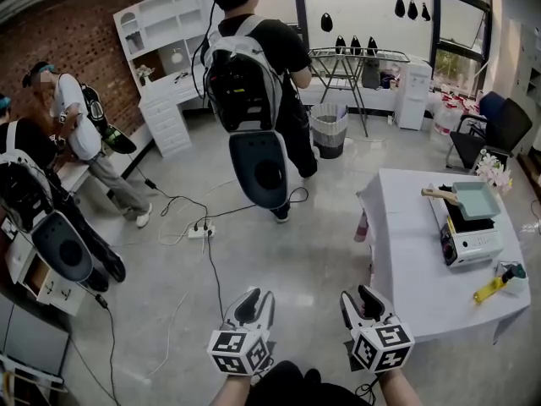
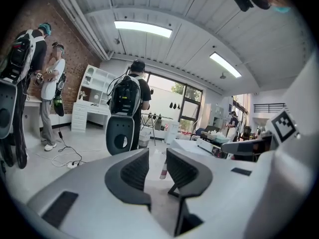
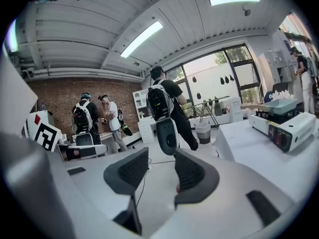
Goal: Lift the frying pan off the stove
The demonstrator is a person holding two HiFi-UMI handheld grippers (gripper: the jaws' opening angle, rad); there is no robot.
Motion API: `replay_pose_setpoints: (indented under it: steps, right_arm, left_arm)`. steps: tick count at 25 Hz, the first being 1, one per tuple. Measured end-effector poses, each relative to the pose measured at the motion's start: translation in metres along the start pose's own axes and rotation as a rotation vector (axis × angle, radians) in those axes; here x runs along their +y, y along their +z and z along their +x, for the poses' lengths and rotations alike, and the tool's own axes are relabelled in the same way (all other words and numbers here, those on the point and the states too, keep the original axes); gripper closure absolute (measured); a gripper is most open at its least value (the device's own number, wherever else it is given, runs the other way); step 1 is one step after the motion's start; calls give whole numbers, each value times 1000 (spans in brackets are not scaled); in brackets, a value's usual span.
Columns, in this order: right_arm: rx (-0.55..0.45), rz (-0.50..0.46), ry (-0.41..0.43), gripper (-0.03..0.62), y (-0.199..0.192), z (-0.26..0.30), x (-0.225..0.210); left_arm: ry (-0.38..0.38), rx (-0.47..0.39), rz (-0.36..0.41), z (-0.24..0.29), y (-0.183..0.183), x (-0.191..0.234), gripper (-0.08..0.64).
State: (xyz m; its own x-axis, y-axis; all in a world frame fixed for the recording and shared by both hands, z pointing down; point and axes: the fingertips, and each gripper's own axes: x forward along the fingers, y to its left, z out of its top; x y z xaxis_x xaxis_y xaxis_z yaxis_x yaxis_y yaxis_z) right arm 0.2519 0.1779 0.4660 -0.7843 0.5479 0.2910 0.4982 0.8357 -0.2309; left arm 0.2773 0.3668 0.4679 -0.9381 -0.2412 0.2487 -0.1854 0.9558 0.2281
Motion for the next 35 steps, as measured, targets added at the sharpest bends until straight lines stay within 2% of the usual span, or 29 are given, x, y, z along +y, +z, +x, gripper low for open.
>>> replay_pose_setpoints:
  steps: [6,12,19,22,26,35]
  right_arm:
    - [5,31,26,405,5,7,-5]
    - [12,38,21,394,13,39,-15]
    - [26,37,-13,393,26,105,-34]
    - [23,61,-32,391,39,141,-45]
    - [13,74,-59,393,61,188,-59]
    - [-6,112,-143,393,92,265,-85]
  left_arm:
    - [8,5,-21,9,2,0,434]
    - [-1,9,-46,39,6,19,430]
    - [-26,35,-28,108,19,57,430]
    - [-39,36,-42,144,33,78,430]
    - [-58,48,-18,192,54,101,430]
    - [-156,81,2,281,85,136,430]
